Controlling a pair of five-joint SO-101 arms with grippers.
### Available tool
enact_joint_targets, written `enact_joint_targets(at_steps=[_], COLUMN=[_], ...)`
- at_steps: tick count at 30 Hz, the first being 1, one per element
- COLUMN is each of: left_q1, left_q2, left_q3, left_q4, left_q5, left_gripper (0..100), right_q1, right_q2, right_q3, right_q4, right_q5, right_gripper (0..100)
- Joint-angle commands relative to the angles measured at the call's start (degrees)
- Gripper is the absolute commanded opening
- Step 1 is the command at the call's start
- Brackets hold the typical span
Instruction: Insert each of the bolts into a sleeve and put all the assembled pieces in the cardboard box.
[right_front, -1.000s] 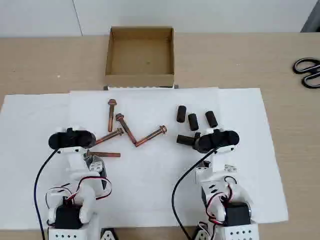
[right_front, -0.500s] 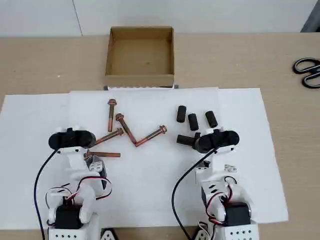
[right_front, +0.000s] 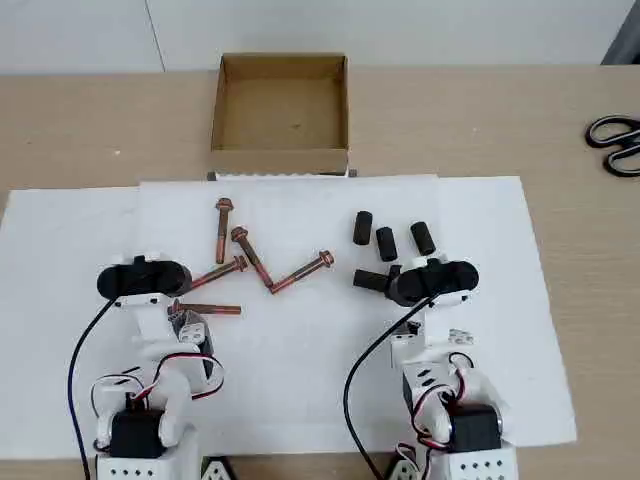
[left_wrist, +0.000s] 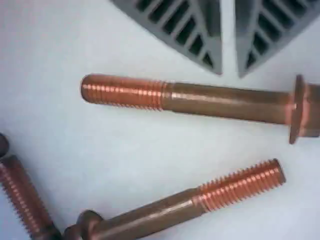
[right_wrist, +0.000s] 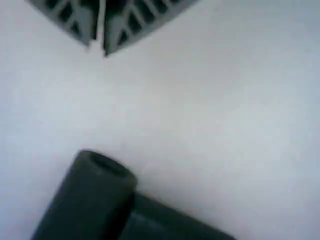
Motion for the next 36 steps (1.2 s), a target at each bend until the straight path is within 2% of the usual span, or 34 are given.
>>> enact_joint_targets(at_steps=[1,12,17,21,31,36], left_q1=[-0.2,0.4,4.2,4.2,4.7,4.2], left_q2=[-0.4,-0.4,-0.4,-0.4,0.5,12.7], left_q3=[-0.1,-0.1,-0.1,-1.0,-23.2,-34.2], left_q4=[-1.3,-1.4,-1.5,-1.7,-0.7,6.2], left_q5=[0.2,0.1,0.1,0.0,0.1,-2.5], left_gripper=[1,1,1,1,1,1], right_q1=[0.2,0.2,0.2,0.2,0.2,0.2], right_q2=[-0.4,-0.4,-0.4,-0.4,-0.4,-0.4], right_q3=[-0.4,-0.4,-0.4,-0.4,-0.4,-0.4], right_q4=[-1.1,-1.1,-1.1,-1.1,-1.1,-1.1], right_q5=[-0.4,-0.4,-0.4,-0.4,-0.4,-0.4], right_gripper=[0.3,0.3,0.3,0.3,0.3,0.3])
